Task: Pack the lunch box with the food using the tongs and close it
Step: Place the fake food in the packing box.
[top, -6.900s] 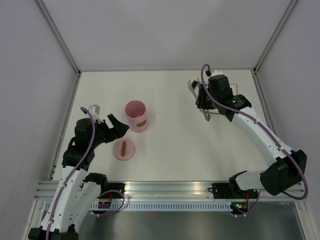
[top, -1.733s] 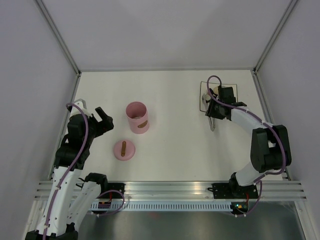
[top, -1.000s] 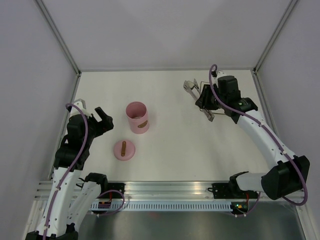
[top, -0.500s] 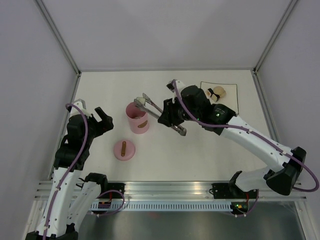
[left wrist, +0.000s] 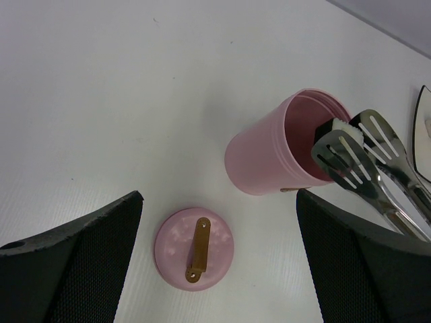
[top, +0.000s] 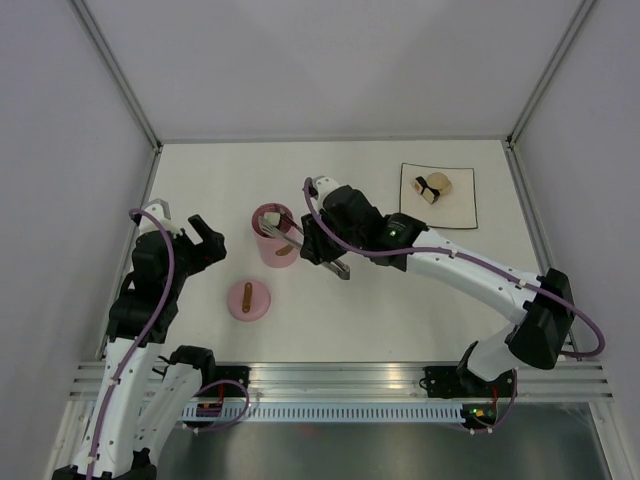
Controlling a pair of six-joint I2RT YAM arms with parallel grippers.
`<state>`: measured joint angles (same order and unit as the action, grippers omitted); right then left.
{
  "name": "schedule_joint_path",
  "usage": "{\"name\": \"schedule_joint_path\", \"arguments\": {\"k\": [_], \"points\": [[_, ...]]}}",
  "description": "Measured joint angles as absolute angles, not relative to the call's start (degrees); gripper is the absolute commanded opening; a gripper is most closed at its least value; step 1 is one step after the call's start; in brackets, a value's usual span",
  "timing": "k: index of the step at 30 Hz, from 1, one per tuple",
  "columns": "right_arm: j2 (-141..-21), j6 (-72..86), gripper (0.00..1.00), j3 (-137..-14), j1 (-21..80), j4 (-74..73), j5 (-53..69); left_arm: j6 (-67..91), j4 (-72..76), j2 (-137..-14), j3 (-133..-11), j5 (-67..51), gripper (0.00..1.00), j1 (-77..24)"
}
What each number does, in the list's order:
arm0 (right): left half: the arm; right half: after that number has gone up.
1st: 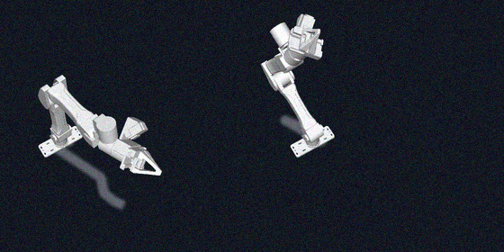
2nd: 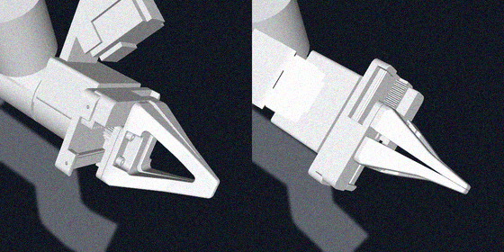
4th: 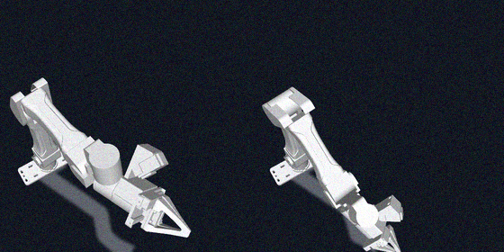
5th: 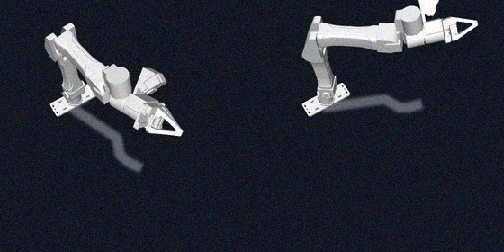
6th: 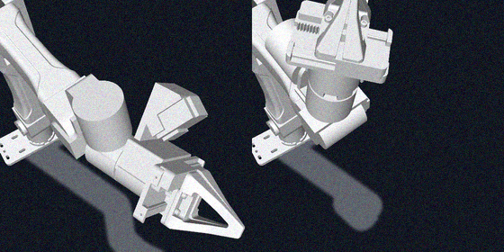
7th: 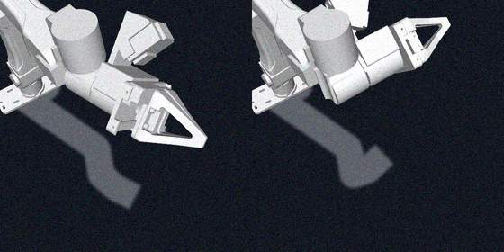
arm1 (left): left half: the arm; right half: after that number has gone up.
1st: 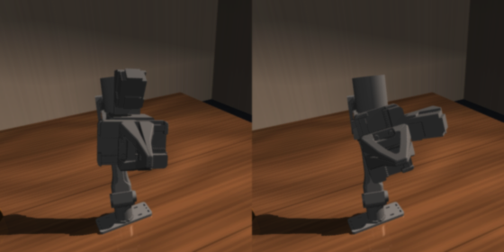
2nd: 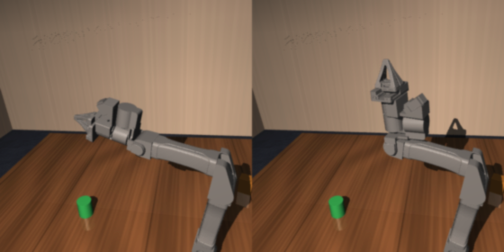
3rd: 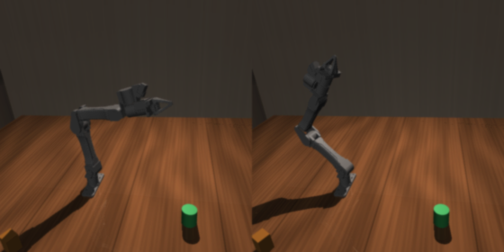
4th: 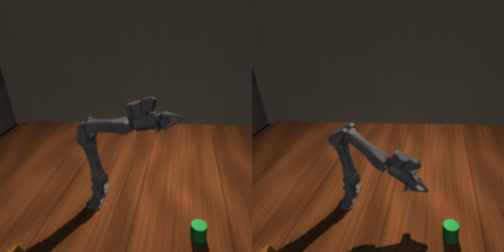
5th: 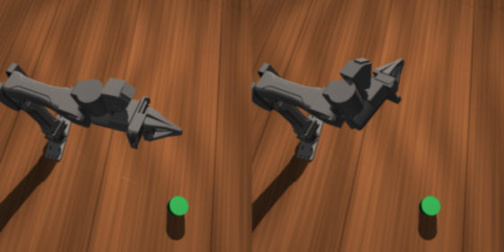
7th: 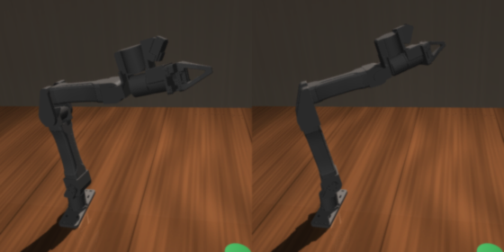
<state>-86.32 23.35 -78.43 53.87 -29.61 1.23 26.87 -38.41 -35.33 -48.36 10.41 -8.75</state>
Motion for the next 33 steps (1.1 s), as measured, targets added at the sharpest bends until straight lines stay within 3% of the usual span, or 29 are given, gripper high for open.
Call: {"name": "schedule_joint_path", "arguments": {"k": [4, 7, 8, 11, 16, 33], "points": [[-88.86, 23.11, 0.17, -79.31, 53.87, -28.36, 0.99, 26.87, -38.41, -35.33, -48.36, 10.41, 1.00, -8.75], [-90.32, 23.14, 0.35, -79.31, 53.87, -28.16, 1.13, 26.87, -38.41, -35.33, -48.36, 10.44, 1.00, -8.75], [-90.70, 23.14, 0.46, -79.31, 53.87, -27.97, 1.15, 26.87, -38.41, -35.33, -48.36, 10.41, 1.00, -8.75], [-90.96, 23.22, 0.54, -79.31, 53.84, -27.83, 1.21, 26.87, -38.41, -35.33, -48.36, 10.41, 1.00, -8.75], [-90.96, 23.18, 0.59, -79.59, 53.87, -27.73, 0.75, 26.87, -38.41, -35.33, -48.36, 10.44, 1.00, -8.75], [-88.84, 23.24, 0.54, -83.33, 48.86, -27.88, -1.69, 26.87, -38.41, -34.96, -48.36, 11.92, 1.00, -8.75]]}}
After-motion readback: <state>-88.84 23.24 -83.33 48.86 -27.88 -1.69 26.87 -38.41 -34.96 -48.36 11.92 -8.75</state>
